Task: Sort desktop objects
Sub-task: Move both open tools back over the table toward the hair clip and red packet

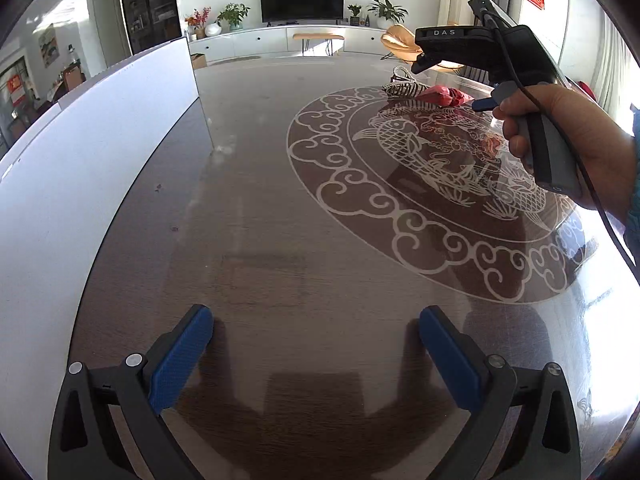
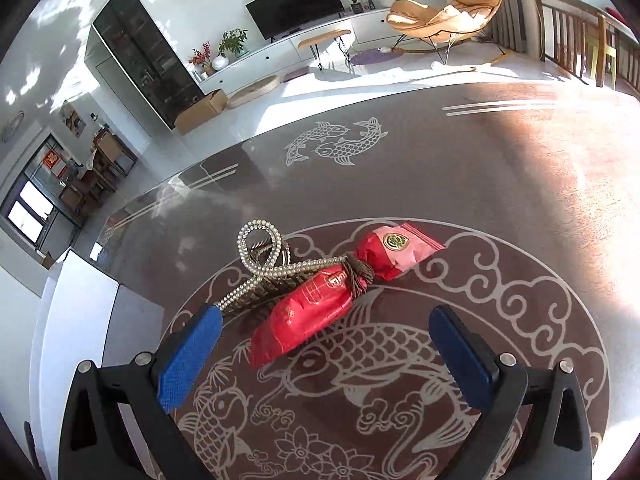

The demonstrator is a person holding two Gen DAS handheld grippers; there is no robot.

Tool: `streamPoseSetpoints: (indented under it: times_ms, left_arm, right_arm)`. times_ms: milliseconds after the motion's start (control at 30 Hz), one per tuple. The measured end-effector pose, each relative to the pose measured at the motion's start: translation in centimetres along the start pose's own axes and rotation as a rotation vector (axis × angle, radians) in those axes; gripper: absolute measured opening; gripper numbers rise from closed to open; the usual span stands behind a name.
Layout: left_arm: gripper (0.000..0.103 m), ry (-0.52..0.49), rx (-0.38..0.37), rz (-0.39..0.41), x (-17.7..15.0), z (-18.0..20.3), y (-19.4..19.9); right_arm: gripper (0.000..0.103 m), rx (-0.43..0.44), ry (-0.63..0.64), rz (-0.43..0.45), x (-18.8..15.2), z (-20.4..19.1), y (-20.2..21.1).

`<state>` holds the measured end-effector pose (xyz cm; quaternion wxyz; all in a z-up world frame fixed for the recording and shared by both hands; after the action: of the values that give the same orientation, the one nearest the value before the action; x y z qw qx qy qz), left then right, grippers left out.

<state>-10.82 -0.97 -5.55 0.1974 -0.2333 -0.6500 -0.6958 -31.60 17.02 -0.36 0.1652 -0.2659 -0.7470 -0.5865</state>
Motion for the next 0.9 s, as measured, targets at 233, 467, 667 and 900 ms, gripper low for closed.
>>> streamPoseSetpoints:
  times_ms: [233,467,667,900]
  left_arm:
    - [0.103,0.0,-0.002,-0.001,0.0,0.0,0.0]
    - [0.103,-0.001,-0.002,-0.002,0.0,0.0,0.1]
    - [0.103,-0.001,-0.002,-0.002,-0.1,0.0,0.1]
    - [0.103,-0.001,-0.001,-0.001,0.0,0.0,0.1]
  right_arm:
    - [0.036,-0.093,0.082,0.007,0.1,0.8,-0.8]
    - [0.03,-0.039,0.236,0.001,-4.1,2.8,3.2]
    - [0.031,-0.091,0.425,0.015,-11.3,5.3,8.6]
    - [0.074,-0.09,0.382,0.016,-13.5,8.9,10.6]
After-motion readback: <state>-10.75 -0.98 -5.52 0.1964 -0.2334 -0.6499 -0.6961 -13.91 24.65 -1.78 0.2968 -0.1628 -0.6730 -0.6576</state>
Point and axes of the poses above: each gripper's, at about its wrist camera, not at the fingertips, and y roughly against the way its jaws point, z to its right, x to its top, the point moved 5 cm from there along -y, roughly the way its jaws point, and after that the axes turned 5 degrees about y, right-handed, at the moved point
